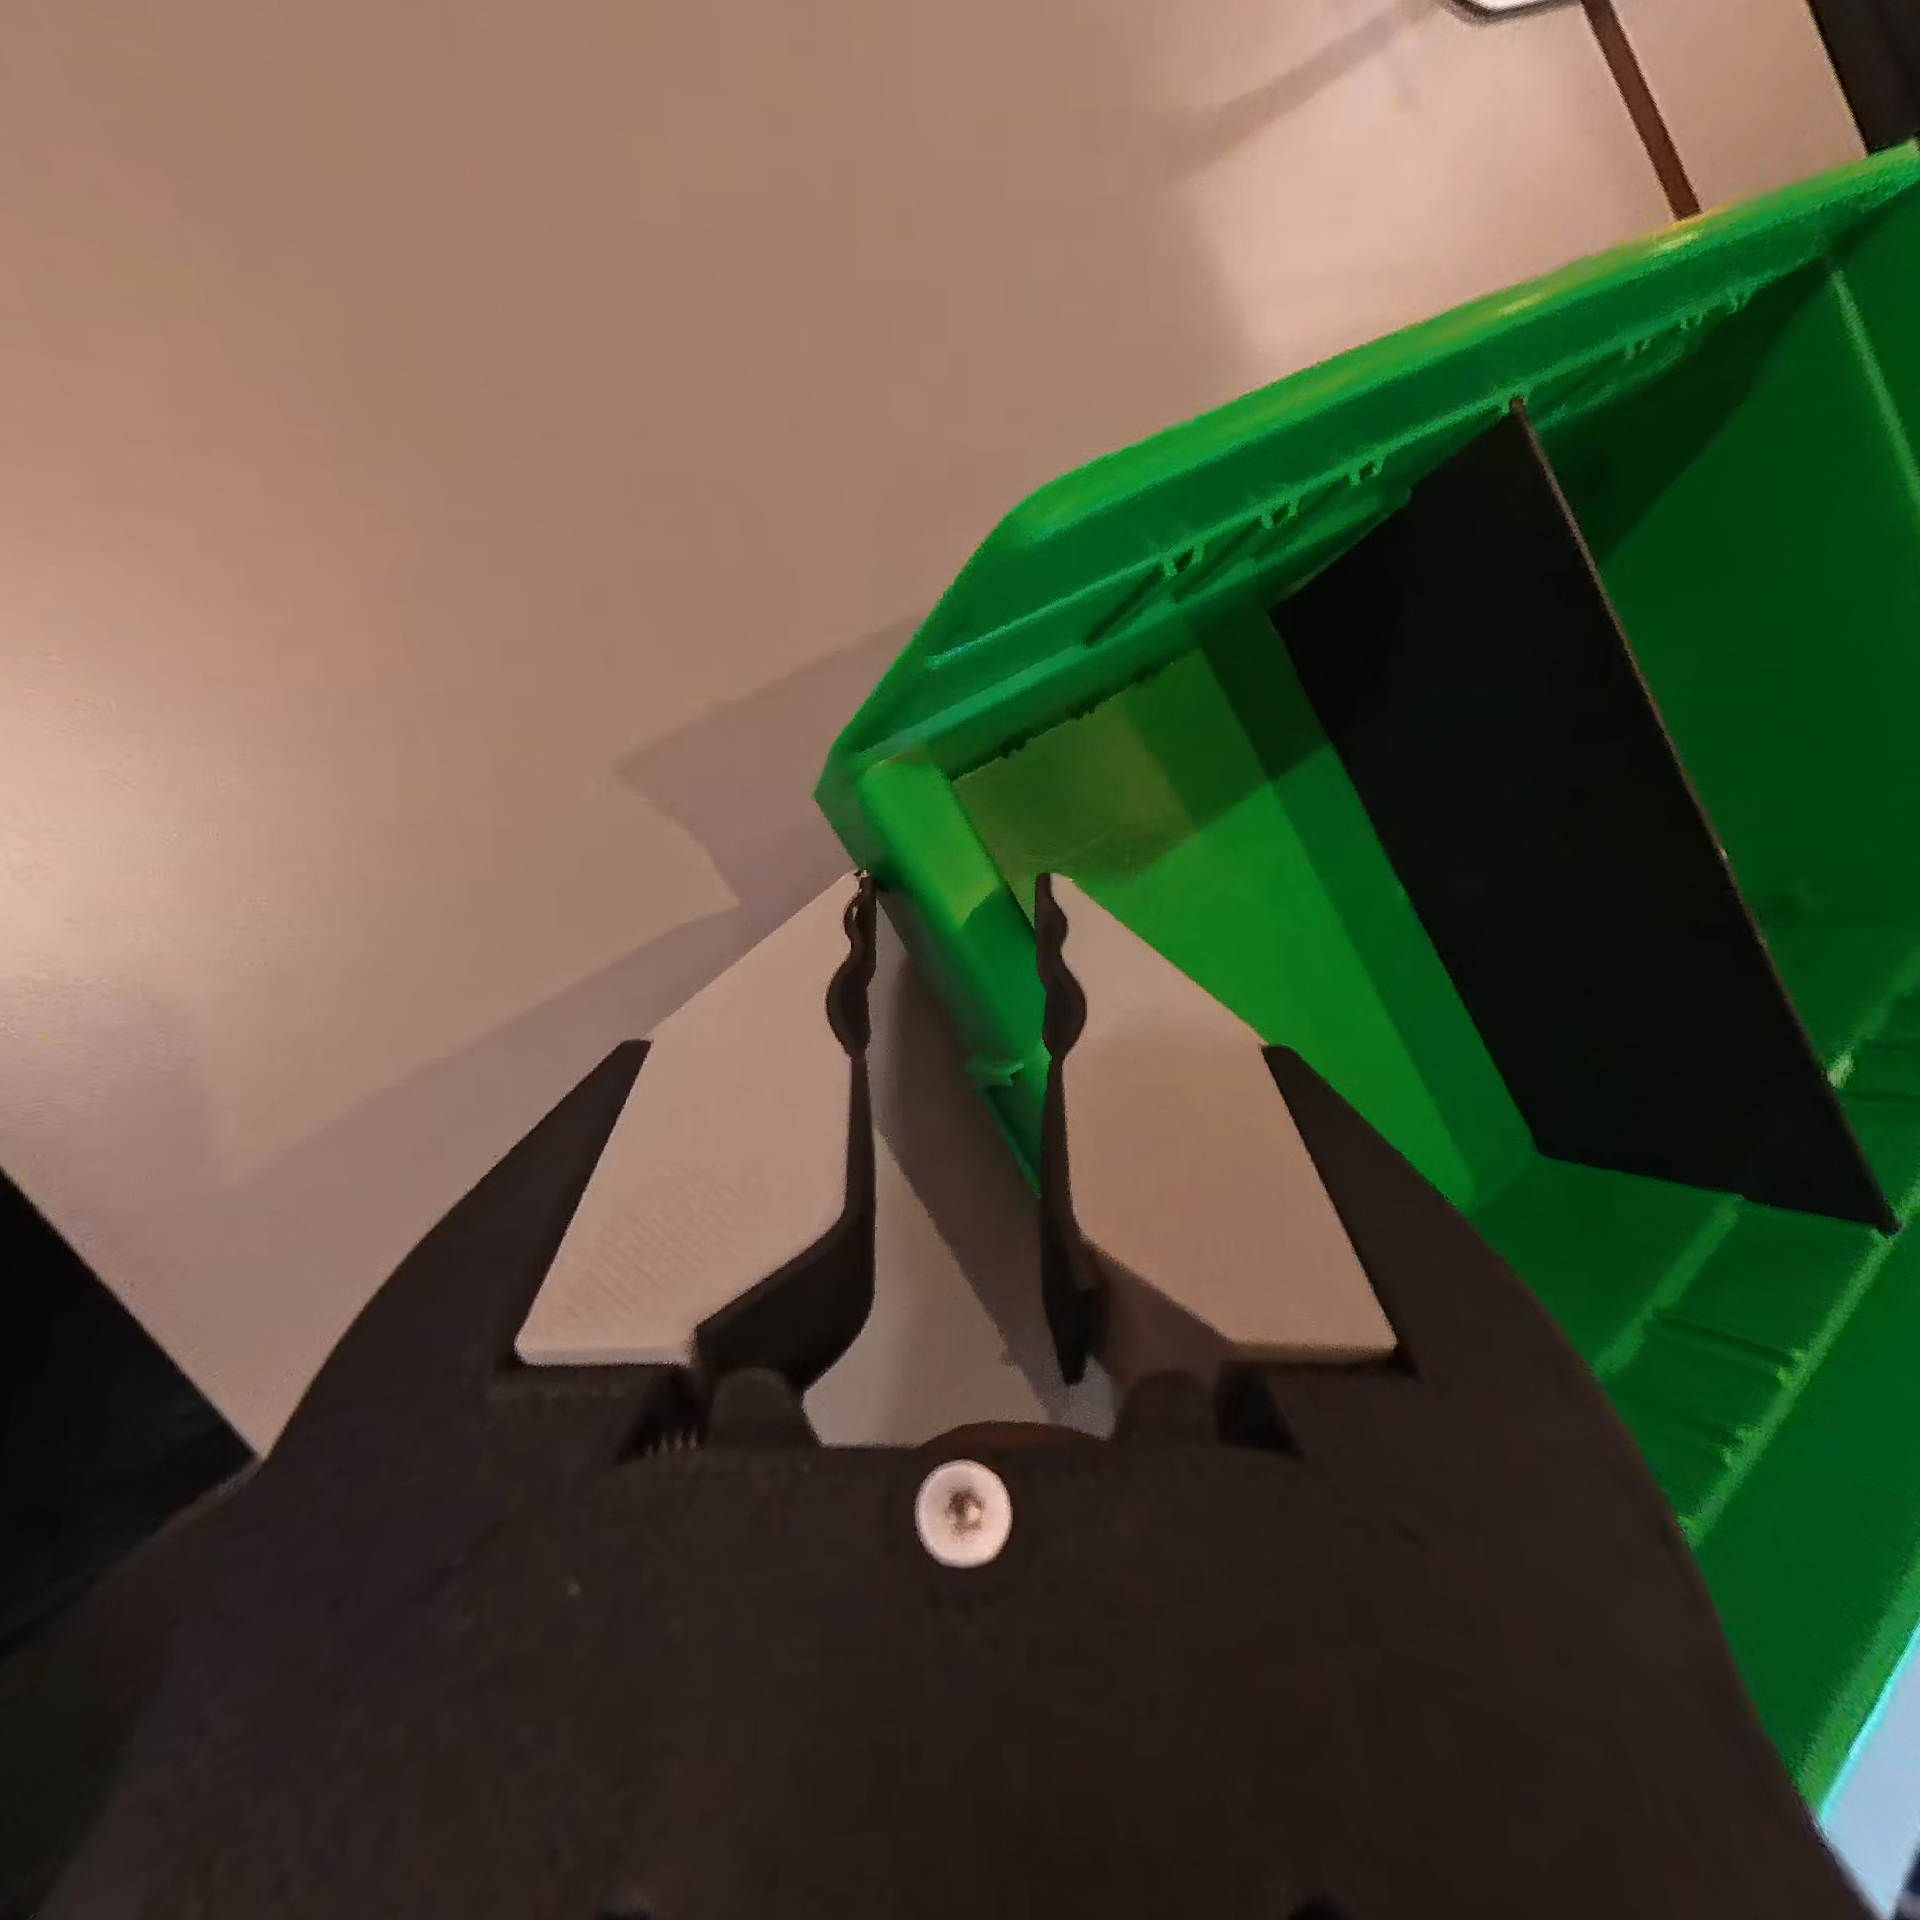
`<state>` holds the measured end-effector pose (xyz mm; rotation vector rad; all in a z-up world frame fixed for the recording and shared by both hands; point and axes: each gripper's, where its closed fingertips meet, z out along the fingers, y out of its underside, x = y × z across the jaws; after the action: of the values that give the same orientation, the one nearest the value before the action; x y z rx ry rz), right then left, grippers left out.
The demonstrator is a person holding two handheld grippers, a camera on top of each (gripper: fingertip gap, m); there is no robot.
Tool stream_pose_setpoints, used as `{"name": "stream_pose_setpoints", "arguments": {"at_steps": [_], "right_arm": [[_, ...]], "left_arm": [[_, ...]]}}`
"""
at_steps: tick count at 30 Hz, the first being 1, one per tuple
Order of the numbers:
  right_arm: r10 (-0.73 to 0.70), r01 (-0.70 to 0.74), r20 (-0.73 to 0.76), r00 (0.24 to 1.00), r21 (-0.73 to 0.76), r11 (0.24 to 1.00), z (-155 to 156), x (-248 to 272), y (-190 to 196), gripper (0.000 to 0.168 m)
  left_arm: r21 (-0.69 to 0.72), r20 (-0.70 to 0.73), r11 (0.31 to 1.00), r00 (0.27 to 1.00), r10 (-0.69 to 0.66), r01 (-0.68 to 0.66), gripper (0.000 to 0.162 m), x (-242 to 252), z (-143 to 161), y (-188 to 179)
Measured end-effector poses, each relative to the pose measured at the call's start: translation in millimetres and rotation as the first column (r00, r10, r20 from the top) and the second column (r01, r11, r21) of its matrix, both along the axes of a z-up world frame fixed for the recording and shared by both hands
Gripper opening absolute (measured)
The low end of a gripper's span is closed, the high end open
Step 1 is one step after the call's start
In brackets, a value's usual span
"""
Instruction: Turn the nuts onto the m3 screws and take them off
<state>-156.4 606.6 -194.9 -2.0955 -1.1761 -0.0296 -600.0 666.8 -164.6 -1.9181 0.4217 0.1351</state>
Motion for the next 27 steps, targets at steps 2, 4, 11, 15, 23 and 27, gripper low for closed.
{"name": "stream_pose_setpoints", "arguments": {"at_steps": [2,4,11,15,23,27], "right_arm": [[0.039,-0.039,-0.024,0.999,-0.013,0.999,-0.2,-1.0,2.3,0.027],[0.074,-0.076,-0.059,0.996,-0.042,0.996,-0.9,-0.4,5.4,0.026],[0.117,-0.124,-0.079,0.990,-0.092,0.988,-1.4,18.5,17.9,0.025],[0.105,-0.108,-0.038,0.994,-0.083,0.991,-1.0,29.9,13.7,0.026],[0.083,-0.081,-0.126,0.989,0.020,0.997,38.2,20.6,5.1,0.030],[0.153,-0.133,-0.372,0.916,0.077,0.988,87.7,-14.8,-10.8,0.036]], "left_arm": [[-0.011,-0.015,1.000,1.000,-0.004,0.004,0.005,3.3,-1.5,7.7],[-0.015,0.008,1.000,1.000,-0.016,0.016,0.004,7.4,-1.9,15.3],[-0.022,0.048,1.000,0.999,-0.020,0.021,0.003,18.0,-1.8,24.9],[-0.037,0.090,0.997,0.994,-0.069,0.073,0.028,36.8,-1.4,20.1],[0.002,0.094,0.991,0.987,-0.134,0.134,0.048,63.9,12.4,1.6],[0.060,0.119,0.985,0.978,-0.169,0.163,0.045,62.0,25.0,-23.8]]}}
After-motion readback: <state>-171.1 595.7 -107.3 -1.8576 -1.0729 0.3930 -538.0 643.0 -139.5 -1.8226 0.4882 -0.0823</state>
